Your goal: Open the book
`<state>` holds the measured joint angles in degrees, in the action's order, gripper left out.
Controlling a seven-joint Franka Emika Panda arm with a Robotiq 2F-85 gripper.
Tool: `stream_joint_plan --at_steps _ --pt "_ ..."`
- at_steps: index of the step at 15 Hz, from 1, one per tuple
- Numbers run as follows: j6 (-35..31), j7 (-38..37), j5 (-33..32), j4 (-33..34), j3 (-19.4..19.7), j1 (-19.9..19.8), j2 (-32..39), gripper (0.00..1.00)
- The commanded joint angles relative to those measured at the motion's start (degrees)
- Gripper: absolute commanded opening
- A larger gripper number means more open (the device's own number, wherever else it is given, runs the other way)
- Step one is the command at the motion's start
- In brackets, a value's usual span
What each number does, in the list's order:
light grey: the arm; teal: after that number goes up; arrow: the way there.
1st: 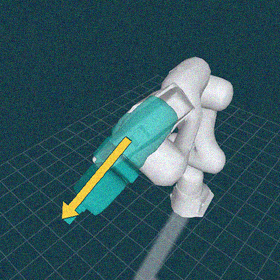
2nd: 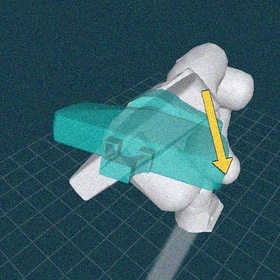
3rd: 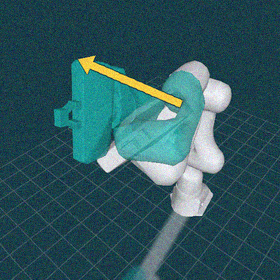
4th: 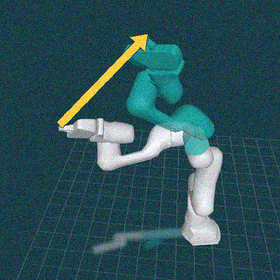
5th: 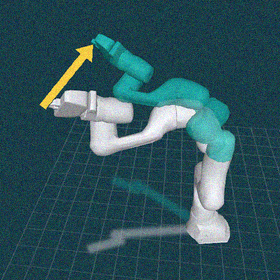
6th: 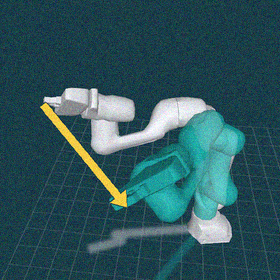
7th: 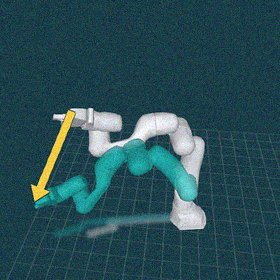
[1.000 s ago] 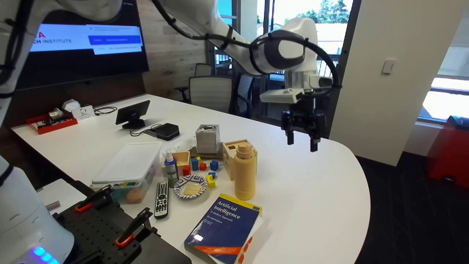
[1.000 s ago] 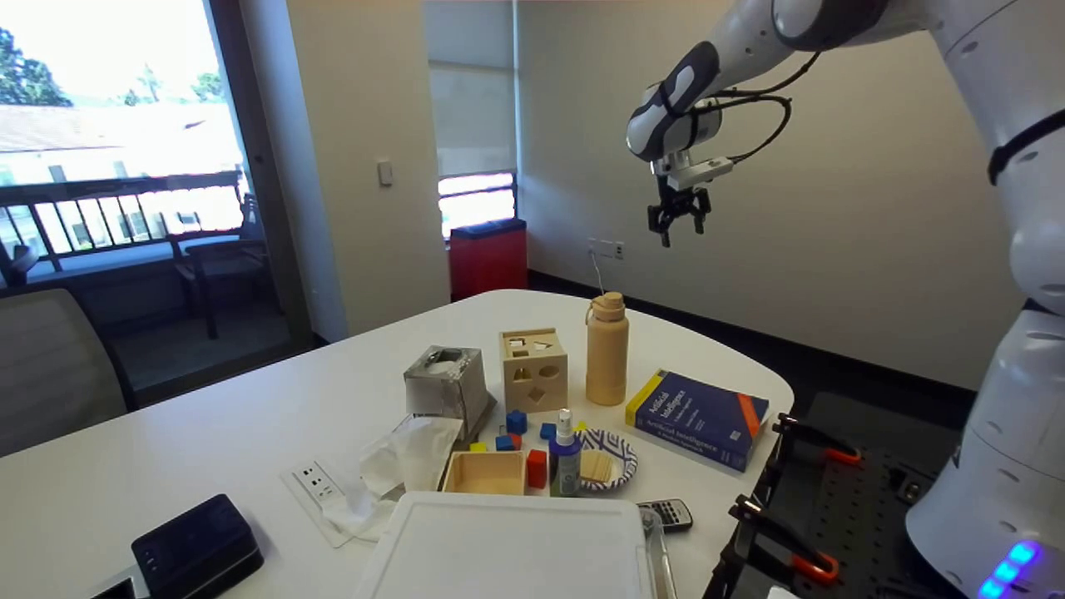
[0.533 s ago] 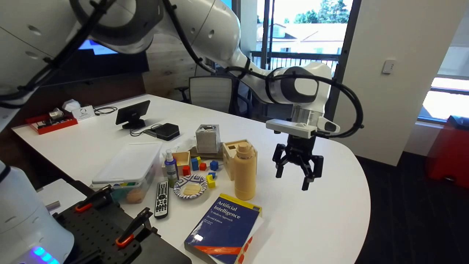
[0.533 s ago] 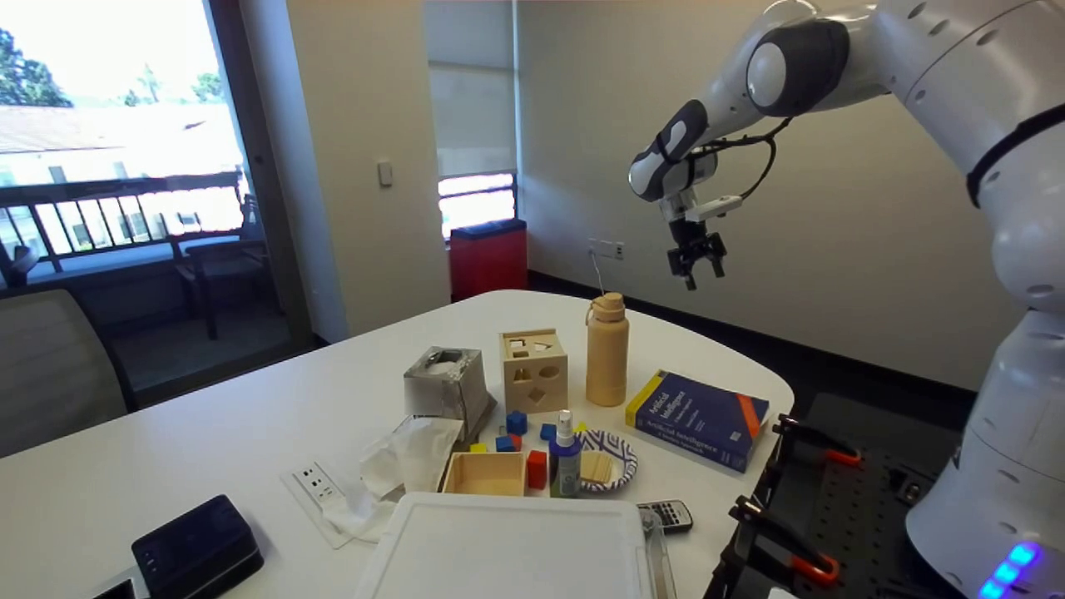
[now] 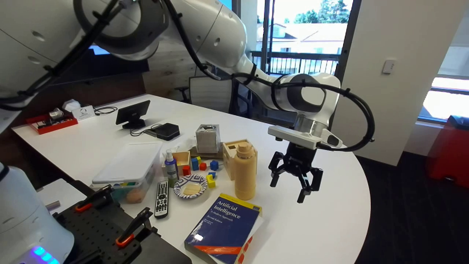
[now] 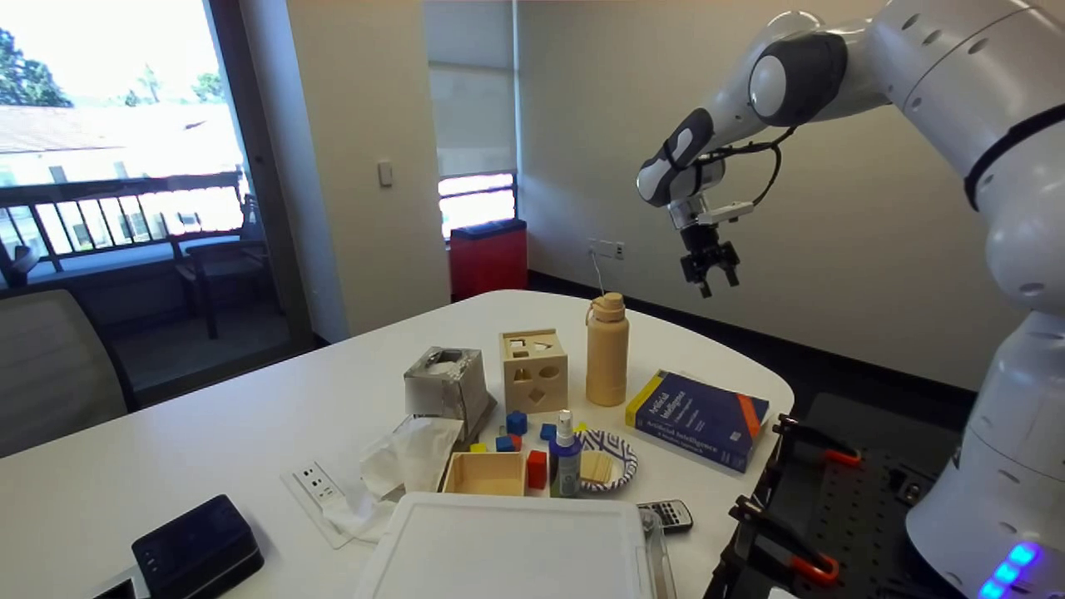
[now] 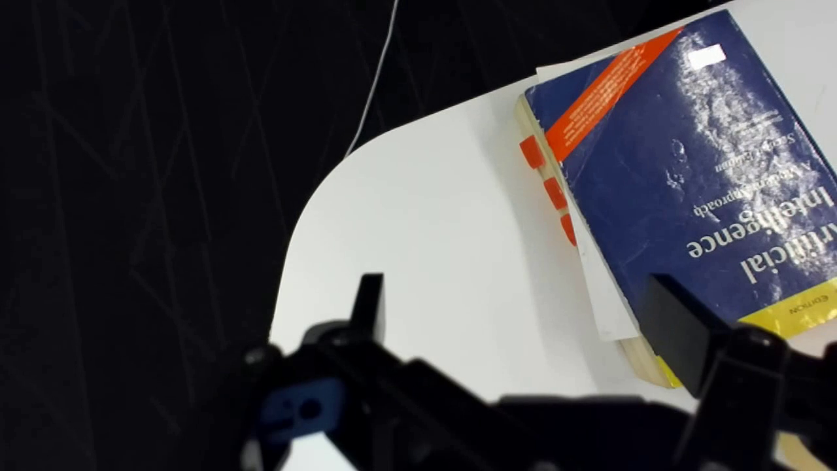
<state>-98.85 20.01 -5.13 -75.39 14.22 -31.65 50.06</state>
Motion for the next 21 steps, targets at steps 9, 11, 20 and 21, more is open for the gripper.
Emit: stream_joint_plan --at_steps 9,11,20,21 --pt "0.4 4.0 0.8 0.6 -2.0 -2.7 4.1 1.00" --pt "1.1 6.1 0.8 1.5 -2.7 -4.0 6.3 1.00" --pt "0.2 19.9 2.7 1.1 -8.9 -9.7 8.7 1.00" --pt "0.1 21.9 3.6 1.0 -9.7 -10.3 8.8 1.00"
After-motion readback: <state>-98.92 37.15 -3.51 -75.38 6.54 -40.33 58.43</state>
